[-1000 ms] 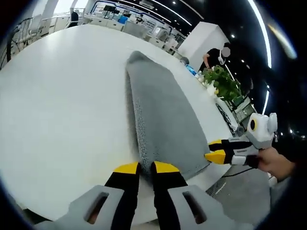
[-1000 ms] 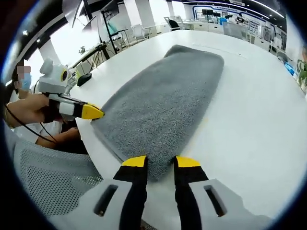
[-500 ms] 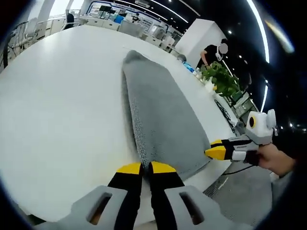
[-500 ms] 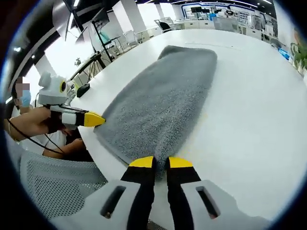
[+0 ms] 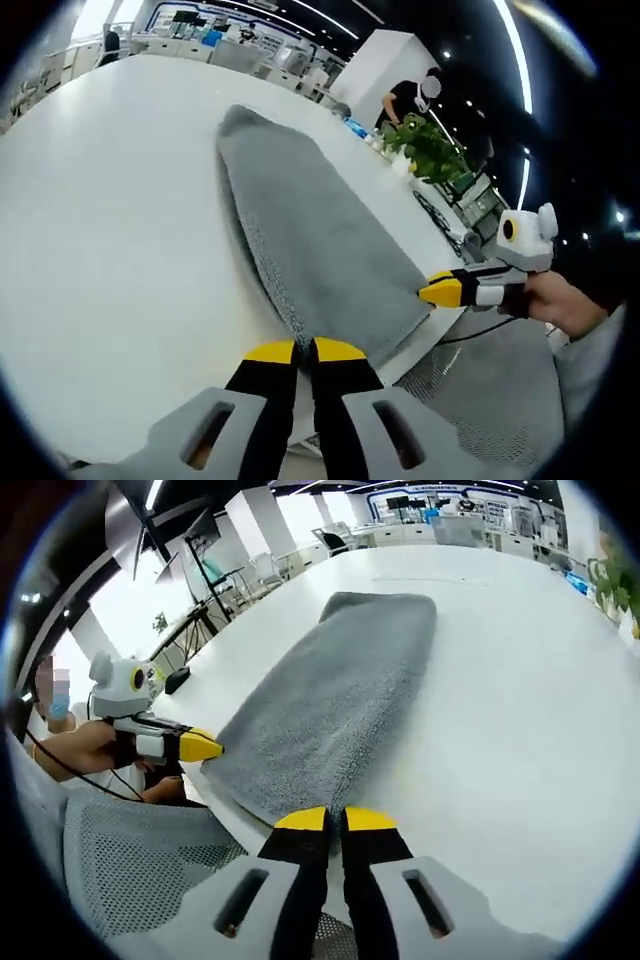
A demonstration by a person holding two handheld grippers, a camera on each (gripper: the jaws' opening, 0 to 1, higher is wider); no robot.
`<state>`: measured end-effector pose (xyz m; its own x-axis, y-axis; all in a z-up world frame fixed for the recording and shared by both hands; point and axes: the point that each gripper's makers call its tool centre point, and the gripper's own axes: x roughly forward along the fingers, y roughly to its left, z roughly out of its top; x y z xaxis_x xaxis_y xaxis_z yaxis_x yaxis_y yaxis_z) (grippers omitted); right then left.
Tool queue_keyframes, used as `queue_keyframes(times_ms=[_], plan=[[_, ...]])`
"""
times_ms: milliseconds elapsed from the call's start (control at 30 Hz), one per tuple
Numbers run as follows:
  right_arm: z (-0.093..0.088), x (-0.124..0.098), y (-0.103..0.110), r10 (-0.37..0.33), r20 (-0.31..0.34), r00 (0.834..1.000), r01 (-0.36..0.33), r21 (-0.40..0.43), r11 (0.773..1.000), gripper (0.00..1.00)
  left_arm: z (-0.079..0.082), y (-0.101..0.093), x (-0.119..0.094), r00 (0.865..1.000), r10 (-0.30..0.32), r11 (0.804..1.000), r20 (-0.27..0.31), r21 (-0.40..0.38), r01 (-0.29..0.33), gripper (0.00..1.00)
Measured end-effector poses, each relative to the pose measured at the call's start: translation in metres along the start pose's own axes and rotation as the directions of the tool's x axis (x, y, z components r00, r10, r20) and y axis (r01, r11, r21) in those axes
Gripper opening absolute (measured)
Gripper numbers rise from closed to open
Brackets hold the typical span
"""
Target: Fold the towel on the table until its edges align and the towel forms a compact rectangular stack.
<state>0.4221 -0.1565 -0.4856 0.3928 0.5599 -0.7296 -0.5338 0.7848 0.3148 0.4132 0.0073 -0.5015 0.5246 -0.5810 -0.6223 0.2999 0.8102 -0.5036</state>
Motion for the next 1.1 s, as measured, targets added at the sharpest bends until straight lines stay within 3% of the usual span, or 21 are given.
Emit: queue_keyframes(times_ms=[167,467,867,1100], plan=[[-0.009,-0.012,-0.001,-0.004,0.004,1.0,0.004,0.034,0.999,0.01,-0.002,-0.016,0.004,0.999,-0.032,0.998,-0.03,0.056,0.034,0.04],[-0.02,-0.036,0.005,-0.008,0.026,1.0,0.006,0.085,0.996,0.01,-0.002,-0.039,0.0,0.994,-0.098,0.991,-0.05,0.082,0.102,0.04],[-0.011,-0.057,0.016,0.034,0.068,0.997,-0.044,0.148,0.988,0.01,0.005,-0.051,-0.016,0.99,-0.142,0.99,0.024,0.007,0.142,0.04],[0.003,-0.062,0.014,0.032,0.109,0.994,-0.048,0.141,0.989,0.01,0.029,-0.066,-0.024,0.98,-0.162,0.987,0.114,0.007,0.162,0.03]])
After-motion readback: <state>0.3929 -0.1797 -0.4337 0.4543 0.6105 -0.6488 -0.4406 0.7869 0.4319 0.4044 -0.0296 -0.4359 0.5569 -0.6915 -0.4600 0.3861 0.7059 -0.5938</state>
